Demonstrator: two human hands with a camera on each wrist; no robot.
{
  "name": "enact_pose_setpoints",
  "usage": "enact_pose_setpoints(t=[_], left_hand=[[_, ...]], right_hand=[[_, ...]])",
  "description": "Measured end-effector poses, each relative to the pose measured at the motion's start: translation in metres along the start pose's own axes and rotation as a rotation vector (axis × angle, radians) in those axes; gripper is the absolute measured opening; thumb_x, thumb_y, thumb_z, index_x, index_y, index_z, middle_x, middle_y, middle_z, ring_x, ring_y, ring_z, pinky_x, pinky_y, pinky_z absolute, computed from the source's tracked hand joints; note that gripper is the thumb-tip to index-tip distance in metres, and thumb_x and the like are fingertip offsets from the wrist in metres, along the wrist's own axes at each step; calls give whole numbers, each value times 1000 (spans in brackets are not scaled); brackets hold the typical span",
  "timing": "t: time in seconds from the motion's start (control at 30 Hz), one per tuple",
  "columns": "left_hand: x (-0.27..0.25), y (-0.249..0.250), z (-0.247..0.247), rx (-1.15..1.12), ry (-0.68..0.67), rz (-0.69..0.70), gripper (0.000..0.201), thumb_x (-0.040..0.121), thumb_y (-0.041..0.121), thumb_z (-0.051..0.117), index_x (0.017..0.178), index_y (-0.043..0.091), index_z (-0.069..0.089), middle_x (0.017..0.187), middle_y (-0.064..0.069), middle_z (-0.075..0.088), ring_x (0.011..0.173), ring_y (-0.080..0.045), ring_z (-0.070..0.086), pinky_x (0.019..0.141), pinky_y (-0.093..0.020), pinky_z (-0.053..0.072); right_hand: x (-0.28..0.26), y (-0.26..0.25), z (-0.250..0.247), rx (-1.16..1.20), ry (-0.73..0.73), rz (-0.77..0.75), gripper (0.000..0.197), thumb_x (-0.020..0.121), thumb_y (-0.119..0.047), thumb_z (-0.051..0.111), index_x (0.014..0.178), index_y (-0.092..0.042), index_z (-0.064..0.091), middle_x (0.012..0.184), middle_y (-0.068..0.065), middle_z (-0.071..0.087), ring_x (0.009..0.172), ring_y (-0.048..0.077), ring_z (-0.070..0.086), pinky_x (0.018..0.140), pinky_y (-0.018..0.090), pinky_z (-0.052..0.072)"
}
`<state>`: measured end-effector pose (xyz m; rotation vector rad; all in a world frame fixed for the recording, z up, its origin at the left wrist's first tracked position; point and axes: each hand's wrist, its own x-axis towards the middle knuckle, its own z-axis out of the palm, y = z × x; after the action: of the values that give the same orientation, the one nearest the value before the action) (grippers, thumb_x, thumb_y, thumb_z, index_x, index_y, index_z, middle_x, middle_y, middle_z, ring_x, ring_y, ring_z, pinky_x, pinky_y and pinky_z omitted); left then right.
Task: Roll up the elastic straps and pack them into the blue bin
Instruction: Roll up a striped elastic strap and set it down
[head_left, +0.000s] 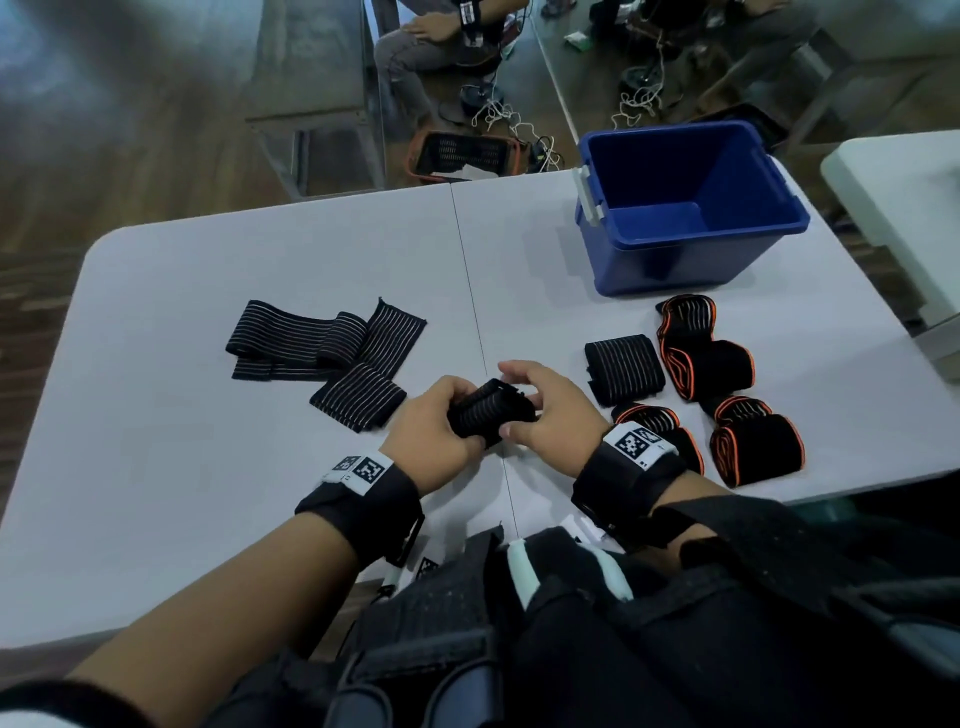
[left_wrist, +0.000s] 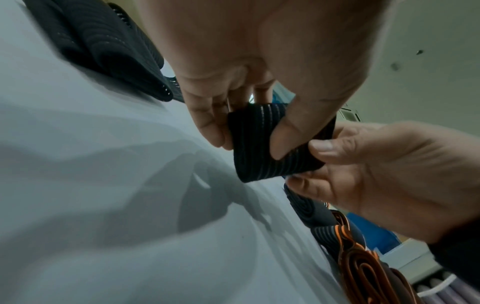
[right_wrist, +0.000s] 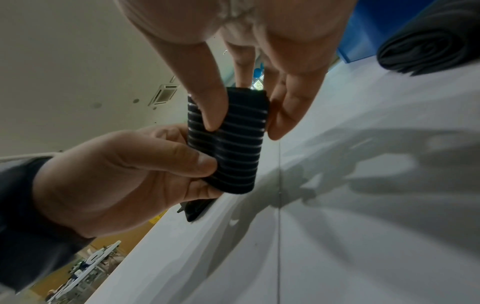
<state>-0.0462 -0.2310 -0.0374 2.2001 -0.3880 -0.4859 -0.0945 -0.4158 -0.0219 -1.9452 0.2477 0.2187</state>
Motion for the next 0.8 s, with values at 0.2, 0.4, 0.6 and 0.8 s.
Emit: enact_pose_setpoints(t=[0.2,0.4,0.6,0.8], left_hand=[[14,-2,5,-113,-6,-132,38,76,21,81,107,27,60,99,7,65,79,-7,63,71,-19,49],[24,-3,7,35,-17,-170,24,77,42,81,80,22,67,74,5,72,69,-11,68,67,-33,58],[37,9,18,-37,-46,-143,13,81,35,77,83,24,71,72,5,75,69,-12,73,76,-40,62],[41,24,25,-214,-104,-113,20,88,21,73,106,14,70,87,0,74,69,-16,75,75,-35,60]], right_hand=[[0,18,-8,-126,80,226,44,82,-34,75,118,-20,55,101,0,69,92,17,68,86,38,56],[-5,22,-20,-229,196,326,44,82,-35,76,115,-14,55,109,3,64,100,20,62,91,37,52],[-5,18,-29,-232,271,311,30,85,-23,72,109,-18,55,107,2,65,100,20,63,91,37,52],[-1,18,-41,-243,305,296,36,87,-20,69,121,-16,57,120,4,64,110,21,61,97,35,49]])
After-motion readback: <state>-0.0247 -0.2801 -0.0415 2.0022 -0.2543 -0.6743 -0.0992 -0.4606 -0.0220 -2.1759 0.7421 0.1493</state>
